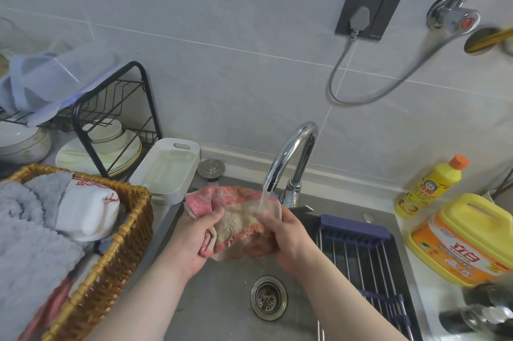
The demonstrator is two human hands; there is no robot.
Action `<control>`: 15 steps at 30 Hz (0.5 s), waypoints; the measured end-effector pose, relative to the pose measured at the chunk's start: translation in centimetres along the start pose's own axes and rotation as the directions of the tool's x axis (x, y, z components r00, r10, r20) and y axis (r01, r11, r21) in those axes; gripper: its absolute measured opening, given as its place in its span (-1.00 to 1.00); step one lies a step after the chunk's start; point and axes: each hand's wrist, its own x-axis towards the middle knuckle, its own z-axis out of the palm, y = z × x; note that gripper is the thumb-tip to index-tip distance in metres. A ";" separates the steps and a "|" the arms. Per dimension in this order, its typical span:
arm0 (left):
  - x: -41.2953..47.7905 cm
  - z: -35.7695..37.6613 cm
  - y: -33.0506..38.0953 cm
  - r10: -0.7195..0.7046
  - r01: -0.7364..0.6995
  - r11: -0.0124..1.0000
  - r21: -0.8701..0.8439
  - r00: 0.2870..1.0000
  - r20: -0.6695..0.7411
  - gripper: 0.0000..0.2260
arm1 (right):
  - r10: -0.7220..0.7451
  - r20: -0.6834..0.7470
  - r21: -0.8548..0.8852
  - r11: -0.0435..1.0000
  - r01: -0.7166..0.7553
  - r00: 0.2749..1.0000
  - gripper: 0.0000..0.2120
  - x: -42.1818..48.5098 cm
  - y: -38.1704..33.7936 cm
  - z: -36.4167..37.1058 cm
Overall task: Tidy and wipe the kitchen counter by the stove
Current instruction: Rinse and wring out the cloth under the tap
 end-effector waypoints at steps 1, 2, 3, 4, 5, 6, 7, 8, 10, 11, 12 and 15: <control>0.0 0.3 -0.1 0.005 -0.006 1.000 0.012 1.000 0.011 -0.80 | -0.003 0.072 0.021 1.000 0.002 0.997 -0.75 -0.3 0.0 -0.3; 0.2 0.4 -0.4 0.005 -0.005 1.000 0.023 1.000 -0.003 -0.77 | -0.012 0.123 0.013 1.000 0.011 0.992 -0.69 -0.6 0.1 -0.5; 0.3 0.5 -0.5 0.007 -0.007 1.000 0.029 1.000 -0.013 -0.77 | -0.022 0.149 0.005 1.000 0.021 0.989 -0.64 -0.8 0.1 -0.6; 0.5 0.6 -0.6 0.007 -0.006 1.000 0.025 1.000 -0.023 -0.78 | -0.026 0.159 0.011 1.000 0.025 0.987 -0.61 -0.9 0.2 -0.7; 0.7 0.6 -0.7 0.004 -0.003 1.000 0.018 0.999 -0.032 -0.80 | -0.029 0.155 0.031 0.999 0.024 0.987 -0.60 -0.9 0.3 -0.7; 0.8 0.6 -0.7 0.002 -0.002 1.000 0.002 0.999 -0.038 -0.83 | -0.029 0.148 0.056 0.998 0.021 0.989 -0.59 -0.9 0.2 -0.7; 1.0 0.3 -0.8 0.001 -0.002 1.000 -0.024 0.999 -0.052 -0.87 | -0.029 0.142 0.089 0.996 0.016 0.989 -0.61 -0.9 0.0 -0.6; 1.1 0.1 -0.7 -0.007 0.003 0.998 -0.057 0.998 -0.060 -0.89 | -0.027 0.136 0.122 0.992 0.011 0.990 -0.64 -0.9 0.0 -0.6; 1.1 -0.3 -0.4 -0.036 0.032 0.989 -0.142 0.999 -0.019 -0.92 | 0.007 0.112 0.172 0.985 -0.026 0.994 -0.71 -0.7 -0.3 -0.4; 1.0 -0.5 -0.1 -0.043 0.046 0.984 -0.170 0.999 0.024 -0.87 | 0.029 0.101 0.200 0.979 -0.049 0.994 -0.72 -0.6 -0.4 -0.2; 0.7 -0.6 0.2 -0.048 0.059 0.983 -0.174 0.997 0.063 -0.83 | 0.050 0.094 0.223 0.972 -0.070 0.994 -0.72 -0.5 -0.6 0.0; 0.2 -1.1 0.8 -0.058 0.078 0.990 -0.120 0.985 0.163 -0.85 | 0.094 0.081 0.271 0.956 -0.112 0.992 -0.71 -0.2 -1.0 0.6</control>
